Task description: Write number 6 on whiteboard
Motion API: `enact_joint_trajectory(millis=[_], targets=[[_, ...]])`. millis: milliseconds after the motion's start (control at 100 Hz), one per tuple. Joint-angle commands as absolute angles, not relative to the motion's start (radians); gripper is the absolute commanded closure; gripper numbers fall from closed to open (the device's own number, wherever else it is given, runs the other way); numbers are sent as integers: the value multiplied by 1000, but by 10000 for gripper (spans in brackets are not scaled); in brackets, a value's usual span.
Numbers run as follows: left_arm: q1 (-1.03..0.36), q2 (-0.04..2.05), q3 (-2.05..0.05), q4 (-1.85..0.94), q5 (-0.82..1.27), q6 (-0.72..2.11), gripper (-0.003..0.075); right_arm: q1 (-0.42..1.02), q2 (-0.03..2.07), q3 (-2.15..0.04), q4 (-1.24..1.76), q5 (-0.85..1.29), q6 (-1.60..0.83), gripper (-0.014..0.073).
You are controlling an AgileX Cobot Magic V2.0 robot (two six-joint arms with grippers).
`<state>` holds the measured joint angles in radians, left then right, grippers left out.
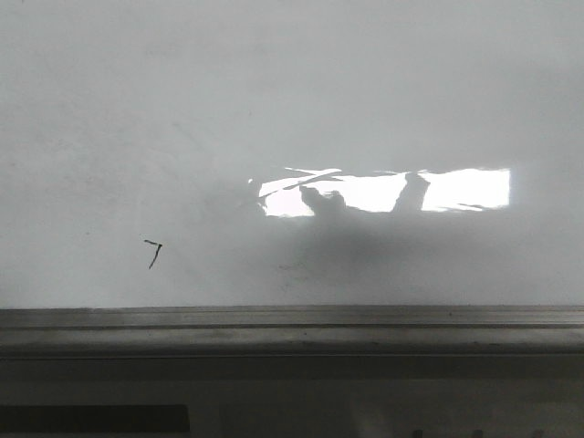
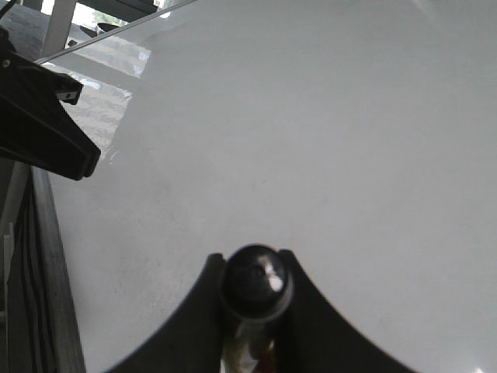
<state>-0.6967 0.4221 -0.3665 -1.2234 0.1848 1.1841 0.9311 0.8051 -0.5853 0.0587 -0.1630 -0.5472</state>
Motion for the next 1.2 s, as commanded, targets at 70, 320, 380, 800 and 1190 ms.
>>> enact_joint_trajectory(millis=[70,320,380,800,1190], targets=[[-697,425,-395,-1244,156,1176,741,931,819,-588,72,-346,-508,656],[-697,425,-395,-1244,156,1176,741,930,787,-579,114,-401,-618,656],[-697,425,-395,-1244,156,1176,741,930,780,-579,116,-399,-646,656],[-697,425,-395,-1244,156,1176,741,930,747,-478,426,-514,-842,656],[-697,425,-395,-1244,156,1176,741,934,742,-460,472,-542,-844,657]])
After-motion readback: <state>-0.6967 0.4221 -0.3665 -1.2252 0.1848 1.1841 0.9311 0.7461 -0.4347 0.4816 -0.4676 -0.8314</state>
